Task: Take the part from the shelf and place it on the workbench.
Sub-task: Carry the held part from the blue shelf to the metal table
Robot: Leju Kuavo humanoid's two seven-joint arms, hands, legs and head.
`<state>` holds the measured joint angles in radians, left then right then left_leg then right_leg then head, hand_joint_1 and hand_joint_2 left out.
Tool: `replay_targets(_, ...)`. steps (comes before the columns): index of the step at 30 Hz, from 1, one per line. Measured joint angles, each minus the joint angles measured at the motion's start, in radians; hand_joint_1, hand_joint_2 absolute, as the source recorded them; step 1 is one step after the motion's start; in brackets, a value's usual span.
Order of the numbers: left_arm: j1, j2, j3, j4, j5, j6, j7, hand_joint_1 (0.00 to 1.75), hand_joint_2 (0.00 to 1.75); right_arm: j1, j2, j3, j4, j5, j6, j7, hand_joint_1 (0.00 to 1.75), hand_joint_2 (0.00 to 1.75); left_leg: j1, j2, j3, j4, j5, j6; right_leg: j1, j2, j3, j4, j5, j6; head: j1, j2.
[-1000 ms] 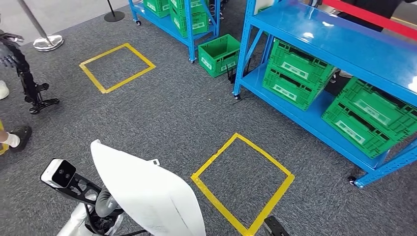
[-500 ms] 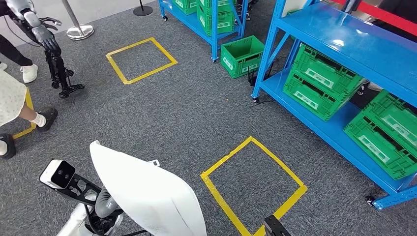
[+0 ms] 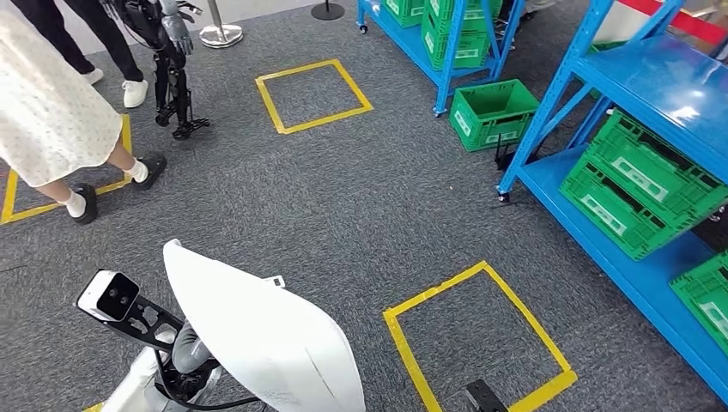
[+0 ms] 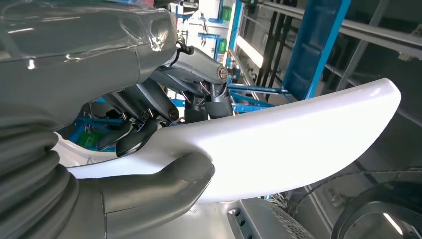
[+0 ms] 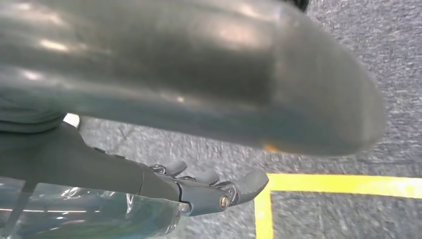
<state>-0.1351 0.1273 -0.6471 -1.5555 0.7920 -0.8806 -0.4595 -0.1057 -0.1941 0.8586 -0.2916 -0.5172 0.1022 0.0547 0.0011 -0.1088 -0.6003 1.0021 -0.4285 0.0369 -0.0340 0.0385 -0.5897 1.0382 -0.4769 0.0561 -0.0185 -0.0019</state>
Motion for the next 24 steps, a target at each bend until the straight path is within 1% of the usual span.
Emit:
replay_targets(1, -0.001, 0.000, -0.001, 0.001, 0.001, 0.000, -0.002, 1.75, 1.75, 0.000, 0.000, -0.001, 0.000, 0.000, 0.000, -0.001, 0.00, 0.00, 0.000, -0.008, -0.005, 0.005, -0.002, -0.005, 0.001, 0.005, 0.007, -0.014, 0.005, -0.008, 0.000, 0.000)
replay_targets(2, -0.001, 0.000, -0.002, 0.002, 0.002, -0.001, -0.004, 1.75, 1.75, 0.000, 0.001, -0.002, 0.001, 0.001, 0.000, -0.003, 0.00, 0.00, 0.000, -0.014, -0.008, 0.007, -0.002, -0.008, 0.005, 0.000, 0.007, -0.014, 0.006, -0.018, 0.000, 0.000)
replay_targets(3, -0.002, 0.001, -0.004, 0.004, 0.002, -0.001, -0.006, 1.75, 1.75, 0.000, 0.002, -0.003, 0.001, 0.001, 0.000, -0.005, 0.00, 0.00, 0.002, -0.019, -0.011, 0.008, -0.002, -0.010, 0.004, -0.008, 0.008, -0.013, 0.006, -0.026, -0.001, 0.000)
replay_targets(4, -0.002, 0.001, -0.005, 0.005, 0.003, -0.001, -0.009, 1.75, 1.75, -0.001, 0.003, -0.005, 0.001, 0.002, 0.000, -0.006, 0.00, 0.00, 0.002, -0.011, -0.014, 0.013, -0.006, -0.014, 0.004, -0.014, 0.010, -0.014, 0.007, -0.031, -0.001, 0.000)
replay_targets(5, -0.003, 0.002, -0.007, 0.006, 0.003, -0.001, -0.010, 1.75, 1.75, -0.002, 0.004, -0.006, 0.001, 0.003, 0.000, -0.008, 0.00, 0.00, 0.002, 0.009, -0.023, 0.033, -0.017, -0.018, 0.004, -0.022, 0.013, -0.014, 0.006, -0.038, -0.004, 0.000)
replay_targets(6, -0.005, 0.003, -0.009, 0.006, 0.003, -0.001, -0.012, 1.75, 1.75, -0.002, 0.005, -0.008, 0.001, 0.005, 0.000, -0.009, 0.00, 0.00, 0.002, 0.037, -0.042, 0.072, -0.039, -0.022, 0.003, -0.031, 0.017, -0.015, 0.004, -0.044, -0.006, 0.000)
replay_targets(7, -0.006, 0.003, -0.010, 0.006, 0.003, 0.000, -0.013, 1.75, 1.75, -0.001, 0.004, -0.009, 0.001, 0.006, 0.000, -0.010, 0.00, 0.00, 0.002, 0.069, -0.072, 0.133, -0.068, -0.026, 0.007, -0.040, 0.019, -0.015, 0.002, -0.050, -0.008, 0.000)
replay_targets(8, -0.007, 0.003, -0.012, 0.006, 0.002, 0.000, -0.013, 1.75, 1.75, 0.000, 0.004, -0.009, 0.001, 0.008, 0.000, -0.010, 0.00, 0.00, 0.003, 0.090, -0.111, 0.207, -0.099, -0.029, 0.010, -0.050, 0.021, -0.015, -0.001, -0.055, -0.010, 0.000)
replay_targets(9, -0.007, 0.003, -0.013, 0.007, 0.002, 0.000, -0.014, 1.75, 1.75, 0.001, 0.004, -0.010, 0.001, 0.010, 0.000, -0.010, 0.00, 0.00, 0.005, 0.100, -0.148, 0.273, -0.121, -0.029, 0.013, -0.062, 0.022, -0.015, -0.004, -0.059, -0.010, 0.000)
replay_targets(10, -0.006, 0.003, -0.014, 0.008, 0.001, 0.000, -0.014, 1.75, 1.75, 0.002, 0.004, -0.010, 0.001, 0.011, 0.001, -0.010, 0.00, 0.00, 0.005, 0.103, -0.171, 0.309, -0.126, -0.028, 0.016, -0.074, 0.023, -0.015, -0.006, -0.061, -0.011, 0.000)
replay_targets(11, -0.006, 0.003, -0.015, 0.008, 0.001, 0.000, -0.014, 1.75, 1.75, 0.002, 0.004, -0.010, 0.001, 0.013, 0.001, -0.010, 0.00, 0.00, 0.004, 0.105, -0.173, 0.305, -0.112, -0.025, 0.019, -0.086, 0.025, -0.015, -0.008, -0.063, -0.011, 0.000)
replay_targets(12, -0.006, 0.004, -0.016, 0.009, 0.000, 0.000, -0.014, 1.75, 1.75, 0.001, 0.004, -0.010, 0.001, 0.013, 0.001, -0.010, 0.00, 0.00, 0.002, 0.110, -0.152, 0.259, -0.082, -0.018, 0.022, -0.097, 0.028, -0.016, -0.011, -0.065, -0.011, 0.000)
replay_targets(13, -0.007, 0.004, -0.017, 0.009, 0.000, 0.000, -0.014, 1.75, 1.75, 0.001, 0.005, -0.010, 0.001, 0.014, 0.001, -0.010, 0.00, 0.00, -0.003, 0.126, -0.114, 0.185, -0.045, -0.007, 0.025, -0.107, 0.032, -0.016, -0.014, -0.065, -0.011, 0.000)
replay_targets(14, -0.008, 0.004, -0.017, 0.009, 0.000, 0.000, -0.015, 1.75, 1.75, 0.000, 0.008, -0.011, 0.001, 0.014, 0.001, -0.010, 0.00, 0.00, -0.012, 0.152, -0.076, 0.114, -0.020, 0.005, 0.028, -0.117, 0.036, -0.016, -0.018, -0.064, -0.010, 0.000)
replay_targets(15, -0.010, 0.004, -0.017, 0.009, 0.000, 0.000, -0.015, 1.75, 1.75, 0.000, 0.010, -0.011, 0.001, 0.014, 0.002, -0.010, 0.00, 0.00, -0.020, 0.173, -0.048, 0.061, -0.004, 0.014, 0.031, -0.126, 0.039, -0.017, -0.021, -0.061, -0.010, 0.000)
replay_targets(16, -0.012, 0.004, -0.017, 0.009, 0.000, -0.001, -0.015, 1.75, 1.75, 0.000, 0.012, -0.011, 0.002, 0.014, 0.002, -0.010, 0.00, 0.00, -0.028, 0.189, -0.034, 0.033, 0.000, 0.021, 0.032, -0.136, 0.041, -0.017, -0.024, -0.058, -0.009, 0.000)
replay_targets(17, -0.013, 0.005, -0.017, 0.009, 0.000, -0.001, -0.016, 1.75, 1.75, 0.000, 0.013, -0.011, 0.002, 0.014, 0.002, -0.010, 0.00, 0.00, -0.032, 0.190, -0.032, 0.025, -0.002, 0.024, 0.033, -0.147, 0.043, -0.019, -0.026, -0.054, -0.009, 0.000)
replay_targets(18, -0.014, 0.005, -0.017, 0.009, 0.000, -0.001, -0.016, 1.75, 1.75, -0.001, 0.014, -0.011, 0.002, 0.014, 0.002, -0.010, 0.00, 0.00, -0.033, 0.176, -0.031, 0.019, 0.000, 0.026, 0.034, -0.159, 0.047, -0.022, -0.028, -0.051, -0.009, 0.000)
replay_targets(19, -0.013, 0.005, -0.018, 0.008, -0.001, -0.001, -0.016, 1.75, 1.75, -0.002, 0.014, -0.011, 0.001, 0.014, 0.002, -0.010, 0.00, 0.00, -0.030, 0.163, -0.025, 0.010, 0.005, 0.026, 0.033, -0.160, 0.049, -0.021, -0.031, -0.047, -0.008, 0.000)
replay_targets(20, -0.013, 0.005, -0.018, 0.008, 0.000, -0.001, -0.016, 1.75, 1.75, -0.003, 0.014, -0.011, 0.001, 0.014, 0.002, -0.010, 0.00, 0.00, -0.025, 0.150, -0.017, -0.001, 0.010, 0.028, 0.032, -0.144, 0.047, -0.010, -0.039, -0.046, -0.008, 0.000)
replay_targets(21, -0.015, 0.004, -0.019, 0.007, 0.000, -0.001, -0.017, 1.75, 1.75, -0.003, 0.014, -0.011, 0.001, 0.014, 0.002, -0.011, 0.00, 0.00, -0.020, 0.135, -0.008, -0.012, 0.015, 0.030, 0.031, -0.117, 0.034, 0.021, -0.055, -0.046, -0.006, 0.000)
replay_targets(22, -0.016, 0.003, -0.019, 0.007, 0.000, -0.001, -0.017, 1.75, 1.75, -0.002, 0.013, -0.011, 0.001, 0.014, 0.002, -0.011, 0.00, 0.00, -0.016, 0.121, -0.002, -0.020, 0.019, 0.031, 0.028, -0.084, 0.008, 0.074, -0.077, -0.048, -0.004, 0.000)
replay_targets(23, -0.018, 0.002, -0.020, 0.008, 0.000, -0.001, -0.017, 1.75, 1.75, 0.000, 0.012, -0.011, 0.002, 0.014, 0.002, -0.010, 0.00, 0.00, -0.015, 0.106, 0.000, -0.022, 0.020, 0.032, 0.026, -0.058, -0.027, 0.141, -0.102, -0.050, -0.002, 0.000)
replay_targets(24, -0.018, 0.001, -0.021, 0.009, -0.001, -0.001, -0.017, 1.75, 1.75, 0.002, 0.010, -0.011, 0.002, 0.014, 0.002, -0.010, 0.00, 0.00, -0.015, 0.090, -0.001, -0.021, 0.020, 0.032, 0.024, -0.047, -0.063, 0.206, -0.122, -0.049, -0.001, 0.000)
